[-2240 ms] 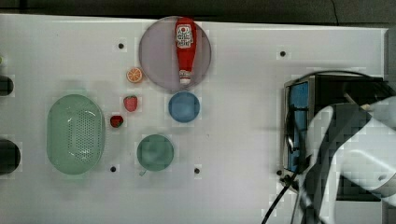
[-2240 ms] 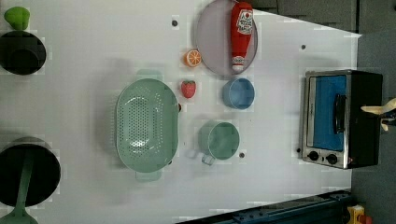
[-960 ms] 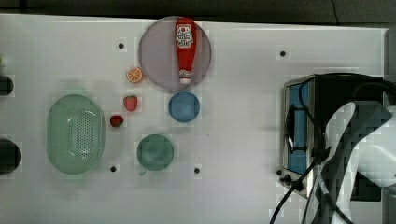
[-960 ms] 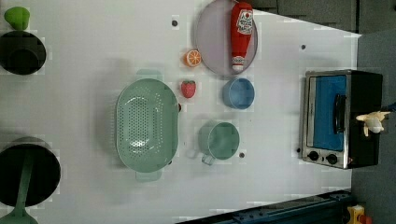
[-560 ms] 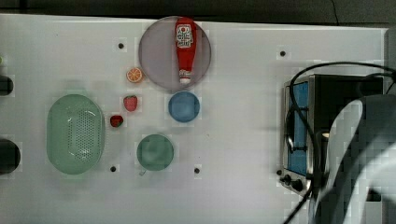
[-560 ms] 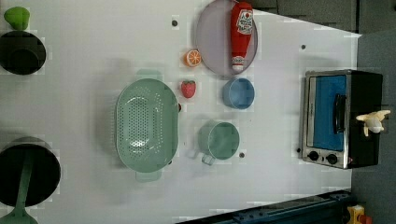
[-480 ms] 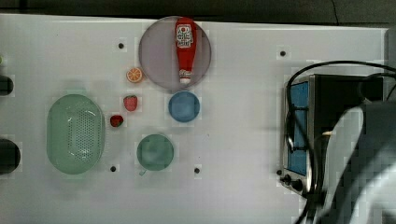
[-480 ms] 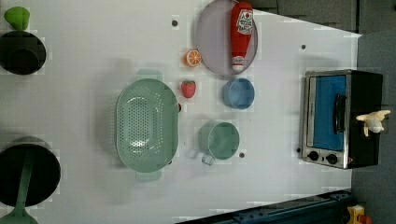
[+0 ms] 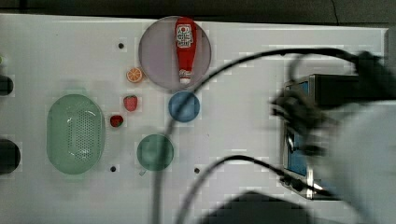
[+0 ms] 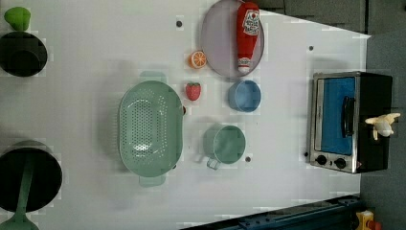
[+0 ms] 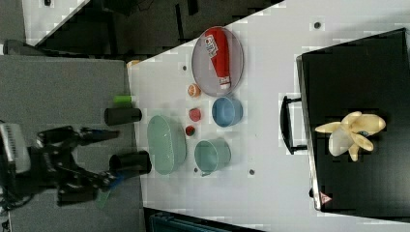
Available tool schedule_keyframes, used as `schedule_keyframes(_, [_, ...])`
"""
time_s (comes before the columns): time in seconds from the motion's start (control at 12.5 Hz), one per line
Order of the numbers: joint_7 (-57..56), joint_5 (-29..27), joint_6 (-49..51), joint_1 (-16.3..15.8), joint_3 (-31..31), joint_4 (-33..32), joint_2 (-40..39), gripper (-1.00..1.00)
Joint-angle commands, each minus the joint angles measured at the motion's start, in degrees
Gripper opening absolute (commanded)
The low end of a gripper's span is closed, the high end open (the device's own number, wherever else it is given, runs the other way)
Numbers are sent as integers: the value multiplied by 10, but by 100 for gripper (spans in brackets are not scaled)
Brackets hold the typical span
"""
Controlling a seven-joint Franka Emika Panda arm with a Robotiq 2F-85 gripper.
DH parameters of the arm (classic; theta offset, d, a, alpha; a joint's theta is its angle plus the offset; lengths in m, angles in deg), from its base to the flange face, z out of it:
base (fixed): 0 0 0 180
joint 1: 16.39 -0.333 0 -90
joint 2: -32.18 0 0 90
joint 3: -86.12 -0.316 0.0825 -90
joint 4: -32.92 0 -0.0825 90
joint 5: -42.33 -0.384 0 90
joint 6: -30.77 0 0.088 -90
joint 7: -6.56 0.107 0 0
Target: Pick banana from table and place on oven.
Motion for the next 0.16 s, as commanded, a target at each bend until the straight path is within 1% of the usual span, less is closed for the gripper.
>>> schedule_keyframes(0.08, [182, 1, 11, -5, -45, -18, -36, 100])
schedule_keyframes(0.16, [203, -6, 12, -5, -49, -19, -35, 100])
